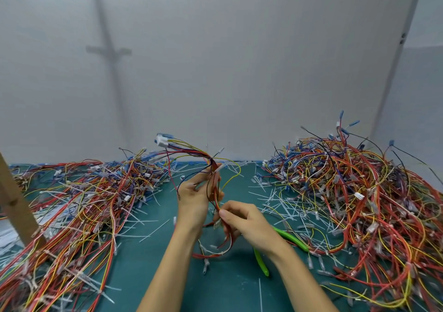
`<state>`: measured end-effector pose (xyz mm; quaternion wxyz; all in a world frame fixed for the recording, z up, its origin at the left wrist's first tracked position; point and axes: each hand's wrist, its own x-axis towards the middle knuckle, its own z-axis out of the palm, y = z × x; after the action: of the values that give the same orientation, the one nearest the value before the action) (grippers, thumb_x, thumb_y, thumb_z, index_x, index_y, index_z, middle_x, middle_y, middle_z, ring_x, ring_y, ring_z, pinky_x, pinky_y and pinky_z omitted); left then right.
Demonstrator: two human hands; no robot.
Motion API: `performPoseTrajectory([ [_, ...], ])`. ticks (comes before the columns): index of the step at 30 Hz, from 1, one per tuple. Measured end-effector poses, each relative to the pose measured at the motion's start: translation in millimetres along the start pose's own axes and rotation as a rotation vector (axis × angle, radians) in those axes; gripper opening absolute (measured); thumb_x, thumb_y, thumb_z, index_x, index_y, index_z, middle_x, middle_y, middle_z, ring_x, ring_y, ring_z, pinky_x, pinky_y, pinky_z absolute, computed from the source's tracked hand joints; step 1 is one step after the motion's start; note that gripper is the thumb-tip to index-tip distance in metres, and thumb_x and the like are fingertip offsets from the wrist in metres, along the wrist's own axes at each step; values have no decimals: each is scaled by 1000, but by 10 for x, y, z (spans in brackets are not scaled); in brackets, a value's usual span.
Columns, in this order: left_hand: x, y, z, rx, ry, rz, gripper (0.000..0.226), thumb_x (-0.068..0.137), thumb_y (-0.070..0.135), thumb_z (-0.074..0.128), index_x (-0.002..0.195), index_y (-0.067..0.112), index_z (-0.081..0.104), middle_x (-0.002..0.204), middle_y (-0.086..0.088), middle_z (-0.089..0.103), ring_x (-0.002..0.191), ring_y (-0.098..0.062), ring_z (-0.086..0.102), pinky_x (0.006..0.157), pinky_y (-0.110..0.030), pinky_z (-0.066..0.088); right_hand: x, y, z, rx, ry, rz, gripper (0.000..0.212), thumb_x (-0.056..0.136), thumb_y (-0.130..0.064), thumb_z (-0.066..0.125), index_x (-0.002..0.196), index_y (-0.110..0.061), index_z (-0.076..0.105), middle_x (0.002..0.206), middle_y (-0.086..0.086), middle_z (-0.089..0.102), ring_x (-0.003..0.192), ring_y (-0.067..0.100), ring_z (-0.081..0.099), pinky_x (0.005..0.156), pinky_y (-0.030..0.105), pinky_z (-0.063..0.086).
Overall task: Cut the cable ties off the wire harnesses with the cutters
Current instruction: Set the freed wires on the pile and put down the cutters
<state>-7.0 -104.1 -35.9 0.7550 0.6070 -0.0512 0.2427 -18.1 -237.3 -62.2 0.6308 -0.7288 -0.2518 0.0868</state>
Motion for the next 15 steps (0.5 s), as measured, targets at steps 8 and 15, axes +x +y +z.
performPoseTrajectory([
  [8, -43, -4, 14, -27, -137, 36, 23, 88, 41, 58, 89, 26, 74, 51, 5, 37, 36, -7, 31, 37, -19, 23, -6, -2, 0, 37, -132, 15, 11, 92, -20, 63, 87, -20, 72, 68, -4, 59, 60, 4, 55, 56, 17, 46],
  [15, -71, 22, -5, -337, -385, -150, 20, 96, 29, 52, 83, 18, 62, 56, 2, 26, 36, -4, 23, 39, -22, 15, -20, 42, -23, 45, -119, 48, 12, 95, -11, 62, 91, -15, 73, 64, -6, 57, 58, 5, 52, 55, 17, 44],
])
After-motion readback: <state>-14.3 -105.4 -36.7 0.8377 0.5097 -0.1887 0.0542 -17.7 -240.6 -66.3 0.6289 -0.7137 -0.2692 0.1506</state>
